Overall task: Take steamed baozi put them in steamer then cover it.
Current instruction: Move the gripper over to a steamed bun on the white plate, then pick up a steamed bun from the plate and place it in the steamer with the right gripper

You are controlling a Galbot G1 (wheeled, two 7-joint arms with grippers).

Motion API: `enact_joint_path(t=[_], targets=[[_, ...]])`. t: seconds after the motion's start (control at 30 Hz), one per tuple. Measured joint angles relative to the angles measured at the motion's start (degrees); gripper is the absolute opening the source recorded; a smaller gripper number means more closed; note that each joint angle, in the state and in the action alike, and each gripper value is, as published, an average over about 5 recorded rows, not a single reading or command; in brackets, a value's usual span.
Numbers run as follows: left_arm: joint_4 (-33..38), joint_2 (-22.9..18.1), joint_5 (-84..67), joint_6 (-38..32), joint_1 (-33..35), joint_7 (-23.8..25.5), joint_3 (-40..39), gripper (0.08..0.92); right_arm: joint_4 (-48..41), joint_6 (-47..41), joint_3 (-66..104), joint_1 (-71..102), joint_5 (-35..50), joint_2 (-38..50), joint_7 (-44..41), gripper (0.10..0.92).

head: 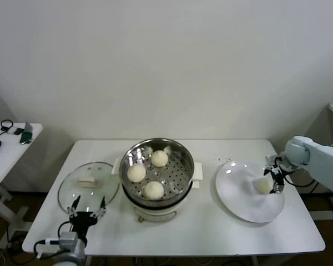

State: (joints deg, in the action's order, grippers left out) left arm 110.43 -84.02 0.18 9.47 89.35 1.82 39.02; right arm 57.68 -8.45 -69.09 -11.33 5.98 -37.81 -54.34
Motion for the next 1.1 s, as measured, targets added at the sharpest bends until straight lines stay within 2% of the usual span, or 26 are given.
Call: enact_joint_path(t=[0.2, 0.57, 0.83, 1.1], targets=[[-0.1, 0.03, -0.1, -0.01, -0.06, -0.01, 0.08, 0.823, -1.23, -0.01, 0.7, 0.75, 0.03, -0.96, -0.55, 0.746], [0.4, 0.23, -0.39, -0.03, 0.12, -0.11, 0.53, 0.823, -1.66, 0.3, -0.4, -0.46, 0.94, -1.16, -2.12, 0.595], [1.01, 0.43, -0.75, -0.04, 0.3, -0.13, 0.89, 0.823, 1.5, 0.25, -6.96, -8.86, 5.41, -1.25, -3.09, 0.585], [1.94, 0.88, -1.46, 0.09, 0.34, -0.32, 1.29, 0.823, 9.46, -0.7, -20.27, -28.45, 16.57, -4.47, -4.69, 0.585]])
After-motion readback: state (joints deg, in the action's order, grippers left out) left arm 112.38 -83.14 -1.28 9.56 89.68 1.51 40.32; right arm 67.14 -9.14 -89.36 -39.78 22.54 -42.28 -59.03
